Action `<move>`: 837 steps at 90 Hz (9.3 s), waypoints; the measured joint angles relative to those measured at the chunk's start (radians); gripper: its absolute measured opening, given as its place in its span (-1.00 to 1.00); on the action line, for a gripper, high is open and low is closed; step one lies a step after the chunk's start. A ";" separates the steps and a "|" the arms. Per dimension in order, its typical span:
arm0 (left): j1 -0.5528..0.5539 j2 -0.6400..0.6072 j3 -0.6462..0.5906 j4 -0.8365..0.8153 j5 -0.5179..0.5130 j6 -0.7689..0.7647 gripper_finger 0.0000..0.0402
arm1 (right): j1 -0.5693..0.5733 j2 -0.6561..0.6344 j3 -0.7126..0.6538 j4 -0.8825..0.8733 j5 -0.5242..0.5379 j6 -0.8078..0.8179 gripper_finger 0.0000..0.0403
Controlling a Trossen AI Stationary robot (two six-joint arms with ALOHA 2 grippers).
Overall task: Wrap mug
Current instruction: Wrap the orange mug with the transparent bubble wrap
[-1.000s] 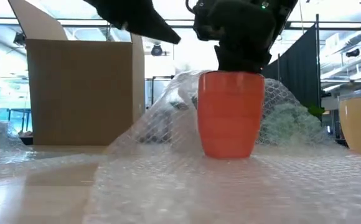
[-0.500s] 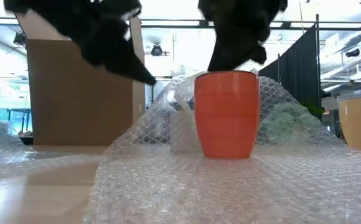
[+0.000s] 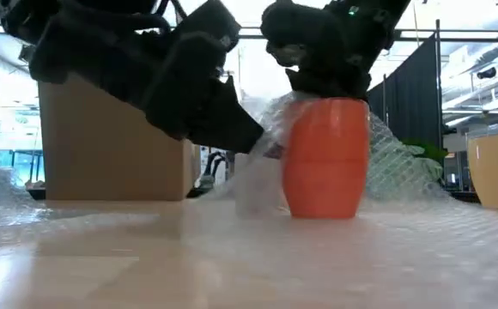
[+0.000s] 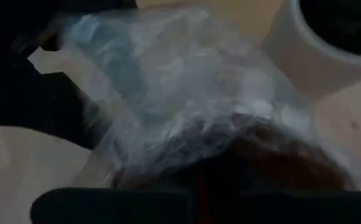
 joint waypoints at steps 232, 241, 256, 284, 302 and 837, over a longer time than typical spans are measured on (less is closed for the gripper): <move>-0.040 -0.227 0.003 -0.214 -0.082 -0.009 -0.63 | -0.082 -0.063 0.000 -0.040 -0.171 -0.121 -1.00; -0.054 -0.277 0.003 -0.248 -0.082 0.011 -0.63 | -0.081 -0.040 0.000 -0.037 -0.172 -0.121 -1.00; -0.072 -0.364 0.003 -0.345 -0.096 0.029 -0.63 | -0.073 -0.007 0.003 -0.031 -0.176 -0.124 -1.00; -0.078 -0.411 0.003 -0.476 -0.183 0.012 -0.63 | -0.046 -0.095 0.000 -0.036 -0.150 -0.121 -1.00; -0.073 -0.413 0.003 -0.566 -0.210 -0.035 -0.63 | -0.017 -0.156 0.000 -0.039 -0.093 -0.129 -1.00; -0.140 -0.002 0.338 -0.506 -0.236 0.057 -0.59 | 0.365 -0.026 0.000 0.149 0.508 0.221 -0.97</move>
